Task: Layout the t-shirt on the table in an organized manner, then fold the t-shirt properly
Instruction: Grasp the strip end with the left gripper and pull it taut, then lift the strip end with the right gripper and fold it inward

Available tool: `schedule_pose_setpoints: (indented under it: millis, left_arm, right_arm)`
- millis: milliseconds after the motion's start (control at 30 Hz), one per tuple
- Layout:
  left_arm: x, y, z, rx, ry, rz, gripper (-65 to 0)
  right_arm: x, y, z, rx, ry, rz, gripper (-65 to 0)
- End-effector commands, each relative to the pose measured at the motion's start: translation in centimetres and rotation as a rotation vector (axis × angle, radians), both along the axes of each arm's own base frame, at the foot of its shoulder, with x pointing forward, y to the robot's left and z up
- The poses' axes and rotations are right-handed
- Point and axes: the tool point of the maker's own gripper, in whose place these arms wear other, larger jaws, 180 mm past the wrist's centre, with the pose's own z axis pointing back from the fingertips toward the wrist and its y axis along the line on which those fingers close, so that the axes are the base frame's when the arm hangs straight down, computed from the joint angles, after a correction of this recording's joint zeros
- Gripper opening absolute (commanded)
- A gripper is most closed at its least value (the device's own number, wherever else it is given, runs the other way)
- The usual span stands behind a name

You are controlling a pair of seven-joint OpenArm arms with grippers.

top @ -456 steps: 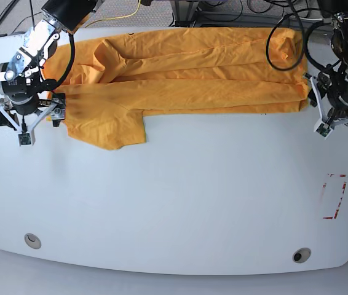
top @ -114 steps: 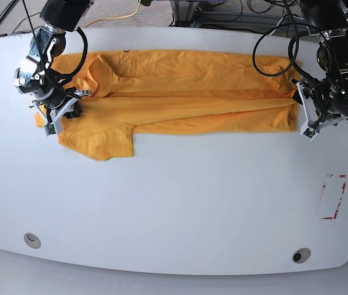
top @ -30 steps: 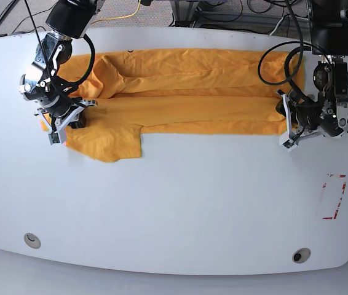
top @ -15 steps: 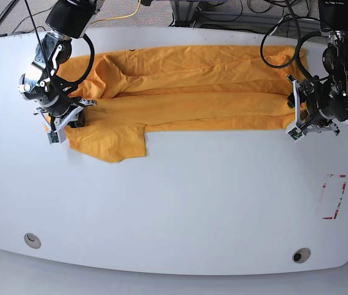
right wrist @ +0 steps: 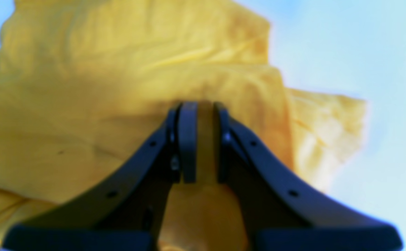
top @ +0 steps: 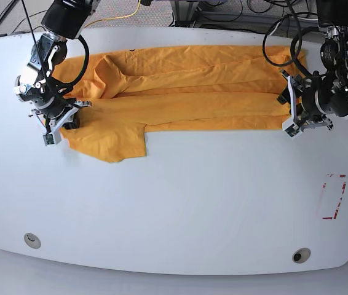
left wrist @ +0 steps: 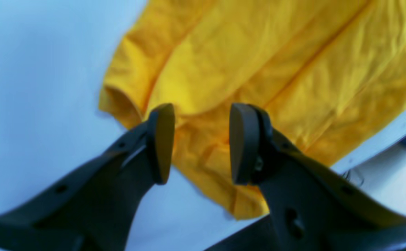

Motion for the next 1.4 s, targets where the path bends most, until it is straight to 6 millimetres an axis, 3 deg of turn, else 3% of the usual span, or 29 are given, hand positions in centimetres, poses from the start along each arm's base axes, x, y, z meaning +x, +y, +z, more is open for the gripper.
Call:
schedule_pose_setpoints:
  millis: [0, 100, 167, 400, 467, 567, 767, 967, 1133, 1367]
  left_arm:
    - [0.4, -1.4, -0.2, -0.043, -0.012, 0.002, -41.3]
    - [0.0, -1.6, -1.8, -0.043, 0.028, 0.034, -41.3]
    - [-0.3, -1.8, -3.2, -0.038, 0.065, 0.054, -41.3]
    - [-0.1, -3.3, -4.5, -0.037, 0.081, 0.018, -41.3]
    - [-0.1, -3.6, -4.7, -0.045, 0.079, 0.007, -41.3]
    - [-0.4, -3.4, -5.1, -0.039, 0.092, 0.003, -41.3]
    - [-0.2, -3.3, -5.1, -0.041, 0.091, 0.008, -41.3]
    - [-0.2, -3.2, -5.1, -0.039, 0.09, 0.009, -41.3]
    - [-0.1, -2.9, -5.0, -0.03, 0.087, 0.009, -41.3]
    - [1.6, -2.8, -3.9, -0.028, 0.046, 0.008, -41.3]
  right_arm:
    - [2.6, -0.4, 3.4, -0.025, -0.112, 0.006, -56.9]
    - [3.2, -0.6, 4.6, -0.045, -0.144, 0.009, -56.1]
    - [4.0, -0.7, 5.7, -0.055, -0.175, 0.01, -51.0]
    - [6.0, -1.4, 7.5, -0.109, -0.209, 0.002, -16.2]
    - [6.3, -1.6, 7.3, -0.12, -0.195, -0.003, -7.5]
    - [7.2, -1.6, 6.2, -0.096, -0.168, -0.007, 0.0]
    - [8.5, -2.8, 3.7, -0.023, -0.115, -0.025, 0.0]
    - [8.6, -2.3, 1.3, 0.045, -0.061, -0.034, 0.0]
    - [8.3, -1.5, 0.5, 0.065, -0.046, -0.03, 0.0]
    - [7.6, 0.4, -0.7, 0.101, -0.026, -0.02, 0.0]
